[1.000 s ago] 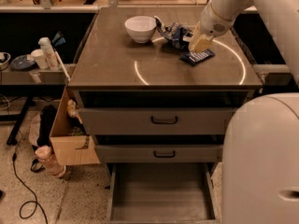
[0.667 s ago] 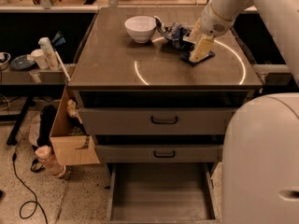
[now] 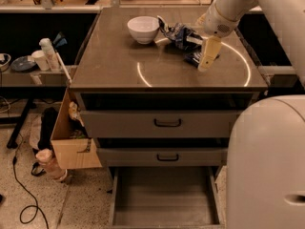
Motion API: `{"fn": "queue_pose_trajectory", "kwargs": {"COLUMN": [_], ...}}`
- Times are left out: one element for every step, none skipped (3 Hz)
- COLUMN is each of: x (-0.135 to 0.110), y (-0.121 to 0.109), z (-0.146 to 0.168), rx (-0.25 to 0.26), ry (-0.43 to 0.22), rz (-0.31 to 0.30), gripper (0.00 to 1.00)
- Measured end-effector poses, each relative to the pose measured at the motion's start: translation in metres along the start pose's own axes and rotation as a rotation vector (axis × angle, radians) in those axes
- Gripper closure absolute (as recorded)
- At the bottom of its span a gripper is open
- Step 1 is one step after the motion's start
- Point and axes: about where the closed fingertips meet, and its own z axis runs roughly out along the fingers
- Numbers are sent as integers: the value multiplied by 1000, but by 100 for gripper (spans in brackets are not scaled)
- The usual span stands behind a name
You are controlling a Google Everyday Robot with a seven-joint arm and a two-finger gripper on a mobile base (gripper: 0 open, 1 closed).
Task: Place rxbar blueberry into bottom drawer
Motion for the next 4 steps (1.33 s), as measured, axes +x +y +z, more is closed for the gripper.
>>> {"fn": "queue_pose_trajectory", "kwargs": {"x": [1, 5, 13, 24], "y": [-1, -2, -5, -5], "z": [6, 14, 25, 38], "rx": [-2, -5, -4, -5], "ry": [11, 48, 113, 196], "rz": [2, 10, 25, 39], "gripper": [0, 0, 0, 0]}}
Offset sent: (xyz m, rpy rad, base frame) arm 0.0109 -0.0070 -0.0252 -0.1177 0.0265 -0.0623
